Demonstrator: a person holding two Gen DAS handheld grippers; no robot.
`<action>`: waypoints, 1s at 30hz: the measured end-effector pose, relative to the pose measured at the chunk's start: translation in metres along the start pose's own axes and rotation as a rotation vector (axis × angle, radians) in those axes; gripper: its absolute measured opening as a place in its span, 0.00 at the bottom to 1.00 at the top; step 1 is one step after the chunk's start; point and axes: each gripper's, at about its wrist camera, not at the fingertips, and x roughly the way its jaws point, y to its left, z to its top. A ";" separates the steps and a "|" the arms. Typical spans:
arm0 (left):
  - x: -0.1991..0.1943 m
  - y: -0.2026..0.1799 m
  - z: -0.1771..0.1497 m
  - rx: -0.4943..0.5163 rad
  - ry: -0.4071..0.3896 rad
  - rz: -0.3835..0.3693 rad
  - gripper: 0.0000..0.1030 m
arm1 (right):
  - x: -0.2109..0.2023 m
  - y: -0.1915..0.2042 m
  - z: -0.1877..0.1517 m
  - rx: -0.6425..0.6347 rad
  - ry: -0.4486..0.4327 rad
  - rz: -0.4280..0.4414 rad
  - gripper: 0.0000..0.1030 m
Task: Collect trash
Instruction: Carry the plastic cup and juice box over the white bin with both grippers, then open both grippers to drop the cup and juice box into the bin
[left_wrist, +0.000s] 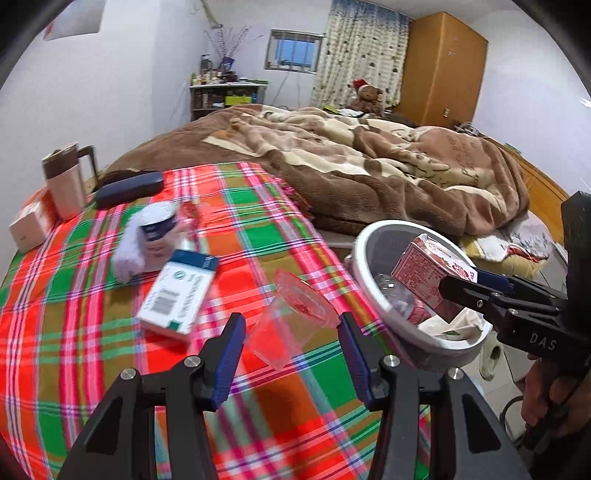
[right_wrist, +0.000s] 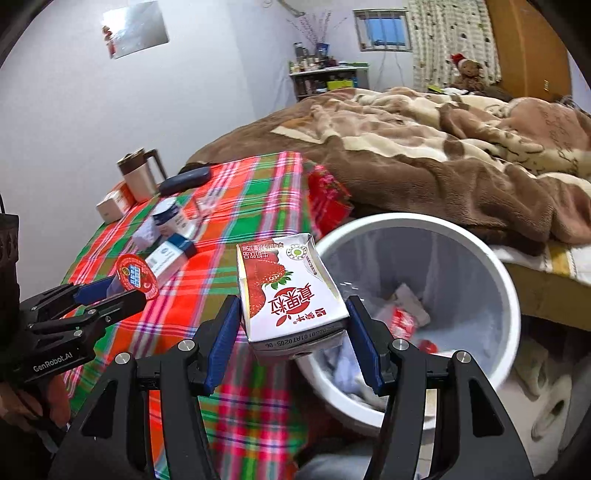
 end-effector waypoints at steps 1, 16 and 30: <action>0.002 -0.004 0.001 0.006 0.000 -0.009 0.51 | -0.002 -0.005 -0.001 0.010 -0.002 -0.009 0.57; 0.051 -0.068 0.012 0.098 0.066 -0.164 0.51 | -0.013 -0.060 -0.016 0.125 0.010 -0.128 0.57; 0.098 -0.109 0.018 0.137 0.124 -0.301 0.51 | -0.009 -0.086 -0.022 0.162 0.050 -0.190 0.58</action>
